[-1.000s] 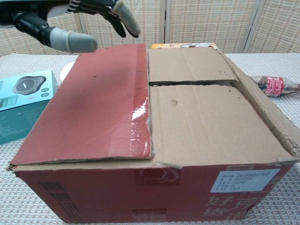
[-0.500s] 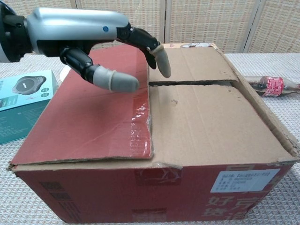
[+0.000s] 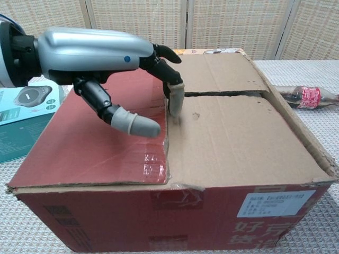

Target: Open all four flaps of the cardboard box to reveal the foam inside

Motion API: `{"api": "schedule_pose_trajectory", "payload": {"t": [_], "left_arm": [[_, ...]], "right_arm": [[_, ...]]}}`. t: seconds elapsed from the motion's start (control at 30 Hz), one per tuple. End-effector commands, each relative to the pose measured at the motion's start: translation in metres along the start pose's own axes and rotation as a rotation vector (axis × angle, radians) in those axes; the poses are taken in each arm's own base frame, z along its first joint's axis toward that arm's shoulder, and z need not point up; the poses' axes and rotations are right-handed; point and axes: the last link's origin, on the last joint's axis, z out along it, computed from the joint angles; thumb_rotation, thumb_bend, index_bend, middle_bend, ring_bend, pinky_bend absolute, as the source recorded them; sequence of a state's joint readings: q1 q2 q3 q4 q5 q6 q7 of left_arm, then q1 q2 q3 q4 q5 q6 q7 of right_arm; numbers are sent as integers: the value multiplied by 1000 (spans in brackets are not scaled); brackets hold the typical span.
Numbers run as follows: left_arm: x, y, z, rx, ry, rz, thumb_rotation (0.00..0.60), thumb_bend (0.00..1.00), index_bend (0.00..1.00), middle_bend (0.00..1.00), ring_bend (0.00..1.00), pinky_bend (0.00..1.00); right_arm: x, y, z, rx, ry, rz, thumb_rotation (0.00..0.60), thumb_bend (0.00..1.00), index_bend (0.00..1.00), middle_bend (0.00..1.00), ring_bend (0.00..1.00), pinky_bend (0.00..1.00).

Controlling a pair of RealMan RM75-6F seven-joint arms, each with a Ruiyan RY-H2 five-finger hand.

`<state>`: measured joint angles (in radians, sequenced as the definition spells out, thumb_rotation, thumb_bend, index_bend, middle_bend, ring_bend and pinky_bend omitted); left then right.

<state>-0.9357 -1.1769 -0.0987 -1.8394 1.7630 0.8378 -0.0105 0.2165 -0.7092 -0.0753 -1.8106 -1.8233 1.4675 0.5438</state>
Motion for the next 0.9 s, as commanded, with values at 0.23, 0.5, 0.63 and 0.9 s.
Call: {"api": "schedule_pose_trajectory", "payload": {"t": [0.23,0.5,0.63,0.9], "left_arm": [[-1,8,7,-16,41,10,132,221,422,420,377,0],[-4,12,11,-30,34,108,132,221,418,420,377,0],[-3,14,10,-30,31,183,131,220,424,424,397,0],[1,19,5,-32,25,240,130,220,487,487,453,0]], "right_arm": [[0,2,-2,-6,5,6,328,0,391,501,322,0],[0,6,-4,-8,10,17,328,0,391,501,322,0],[-1,8,-5,-12,13,26,327,0,391,501,321,0],[0,11,-9,-11,29,36,326,0,392,501,321,0]]}}
